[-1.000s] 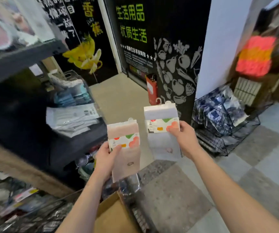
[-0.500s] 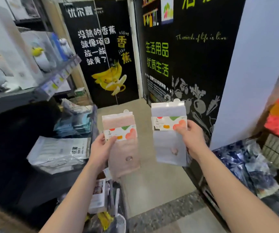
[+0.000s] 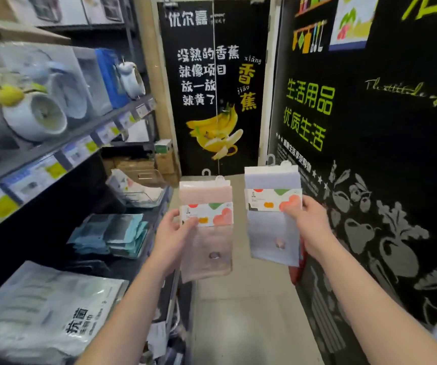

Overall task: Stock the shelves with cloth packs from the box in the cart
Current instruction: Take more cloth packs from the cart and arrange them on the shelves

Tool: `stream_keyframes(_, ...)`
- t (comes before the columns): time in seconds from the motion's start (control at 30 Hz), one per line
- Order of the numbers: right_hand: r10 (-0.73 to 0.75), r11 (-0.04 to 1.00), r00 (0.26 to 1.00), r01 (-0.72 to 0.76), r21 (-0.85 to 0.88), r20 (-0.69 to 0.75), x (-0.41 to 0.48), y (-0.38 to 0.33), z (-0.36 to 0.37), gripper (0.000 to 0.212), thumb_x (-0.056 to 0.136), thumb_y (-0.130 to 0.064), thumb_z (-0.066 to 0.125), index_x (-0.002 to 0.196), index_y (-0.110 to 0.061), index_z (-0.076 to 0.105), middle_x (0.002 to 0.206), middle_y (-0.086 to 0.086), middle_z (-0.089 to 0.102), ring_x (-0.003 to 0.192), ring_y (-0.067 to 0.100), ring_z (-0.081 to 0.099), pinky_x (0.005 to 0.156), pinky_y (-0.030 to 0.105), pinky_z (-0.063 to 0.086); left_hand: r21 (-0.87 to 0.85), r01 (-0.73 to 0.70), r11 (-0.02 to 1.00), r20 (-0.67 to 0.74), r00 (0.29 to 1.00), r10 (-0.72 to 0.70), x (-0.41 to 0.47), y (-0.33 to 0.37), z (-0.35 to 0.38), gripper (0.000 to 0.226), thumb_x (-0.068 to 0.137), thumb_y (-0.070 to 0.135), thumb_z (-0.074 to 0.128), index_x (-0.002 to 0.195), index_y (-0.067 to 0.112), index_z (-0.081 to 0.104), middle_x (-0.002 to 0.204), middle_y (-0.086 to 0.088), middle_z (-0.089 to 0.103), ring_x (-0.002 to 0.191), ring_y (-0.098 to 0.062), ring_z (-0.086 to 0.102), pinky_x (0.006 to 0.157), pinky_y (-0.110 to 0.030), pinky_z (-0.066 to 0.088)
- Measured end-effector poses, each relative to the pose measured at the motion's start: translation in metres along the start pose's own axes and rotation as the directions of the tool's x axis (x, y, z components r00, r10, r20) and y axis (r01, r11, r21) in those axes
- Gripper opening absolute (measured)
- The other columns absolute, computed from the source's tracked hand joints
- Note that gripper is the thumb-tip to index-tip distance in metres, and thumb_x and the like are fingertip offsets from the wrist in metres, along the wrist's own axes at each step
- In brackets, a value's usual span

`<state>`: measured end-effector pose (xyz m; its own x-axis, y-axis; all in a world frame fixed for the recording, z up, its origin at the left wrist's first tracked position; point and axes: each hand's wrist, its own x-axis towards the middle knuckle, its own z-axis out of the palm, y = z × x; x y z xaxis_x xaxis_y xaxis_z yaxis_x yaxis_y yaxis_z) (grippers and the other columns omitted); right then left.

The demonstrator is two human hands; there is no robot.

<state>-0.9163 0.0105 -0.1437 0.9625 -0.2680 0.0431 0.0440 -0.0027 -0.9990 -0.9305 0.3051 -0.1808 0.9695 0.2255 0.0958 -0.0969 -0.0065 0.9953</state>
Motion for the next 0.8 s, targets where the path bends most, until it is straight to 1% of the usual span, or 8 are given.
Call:
stream_keyframes(0.07,0.027,0.999,0.999,-0.028,0.03,0.025,0.042,0.01,0.02,0.014,0.091,-0.015,0.07,0.105,-0.015,0.069,0.096,0.003,0.078,0.081,0.017,0.075,0.065,0.031,0.059,-0.002,0.01,1.0,-0.056,0.998,-0.011,0.03,-0.008,0.004,0.032,0.096,0.017,0.074,0.124,0.017,0.06,0.109,0.0,0.079,0.098,-0.013,0.077,0.076,-0.024,0.056)
stream_keyframes(0.17,0.072,0.997,0.991,-0.073,0.002,0.113,0.106,0.03,0.062,0.015,0.091,-0.014,0.069,0.106,-0.013,0.068,0.097,0.004,0.077,0.089,0.023,0.074,0.08,0.043,0.061,0.002,0.021,1.0,-0.171,0.985,-0.021,0.075,-0.025,0.009,0.031,0.096,0.02,0.073,0.124,0.017,0.06,0.11,0.001,0.077,0.096,-0.011,0.076,0.069,-0.018,0.055)
stream_keyframes(0.27,0.08,0.997,0.971,-0.076,-0.028,0.227,0.173,0.045,0.11,0.012,0.091,-0.019,0.067,0.101,-0.014,0.07,0.096,0.006,0.078,0.091,0.029,0.075,0.085,0.056,0.06,-0.011,0.058,0.998,-0.268,0.962,-0.058,0.12,-0.042,0.011,0.03,0.096,0.023,0.074,0.121,0.021,0.059,0.112,0.0,0.077,0.1,-0.017,0.076,0.079,-0.034,0.06)
stream_keyframes(0.4,0.102,0.995,0.924,-0.098,-0.029,0.368,0.256,0.06,0.174,0.007,0.093,-0.019,0.064,0.099,-0.019,0.067,0.1,0.004,0.076,0.092,0.026,0.073,0.086,0.051,0.06,0.034,0.094,0.995,-0.422,0.904,-0.071,0.181,-0.055,0.009,0.023,0.095,0.02,0.075,0.113,0.021,0.061,0.108,-0.007,0.078,0.094,-0.021,0.077,0.087,-0.045,0.061)
stream_keyframes(0.5,0.15,0.988,0.864,-0.152,-0.033,0.481,0.31,0.069,0.22,0.013,0.091,-0.014,0.065,0.103,-0.015,0.069,0.1,0.005,0.077,0.092,0.027,0.074,0.087,0.051,0.06,0.016,0.144,0.989,-0.519,0.847,-0.115,0.22,-0.059,0.008,0.024,0.094,0.019,0.075,0.113,0.021,0.061,0.105,-0.007,0.079,0.094,-0.024,0.078,0.089,-0.052,0.061)
stream_keyframes(0.6,0.194,0.979,0.804,-0.197,-0.057,0.562,0.35,0.077,0.267,0.009,0.088,-0.01,0.064,0.095,-0.013,0.069,0.098,0.01,0.077,0.09,0.031,0.074,0.081,0.049,0.06,-0.02,0.173,0.985,-0.621,0.77,-0.148,0.251,-0.065,0.004,0.026,0.093,0.02,0.076,0.114,0.024,0.061,0.104,-0.005,0.08,0.094,-0.024,0.078,0.089,-0.054,0.061)
stream_keyframes(0.7,0.208,0.974,0.719,-0.216,-0.071,0.663,0.374,0.084,0.315,0.017,0.084,-0.01,0.063,0.099,-0.012,0.07,0.1,0.011,0.078,0.089,0.033,0.075,0.079,0.051,0.061,-0.029,0.175,0.984,-0.691,0.708,-0.146,0.27,-0.068,-0.002,0.026,0.095,0.021,0.073,0.118,0.023,0.059,0.105,-0.004,0.079,0.091,-0.019,0.077,0.077,-0.041,0.062)
stream_keyframes(0.8,0.205,0.974,0.639,-0.209,-0.089,0.742,0.394,0.09,0.365,0.016,0.088,-0.008,0.062,0.1,-0.014,0.07,0.094,0.008,0.078,0.082,0.028,0.075,0.066,0.04,0.063,-0.018,0.162,0.987,-0.733,0.669,-0.123,0.286,-0.071,-0.012,0.028,0.098,0.02,0.071,0.121,0.022,0.056,0.103,0.001,0.078,0.085,-0.011,0.077,0.063,-0.023,0.057)
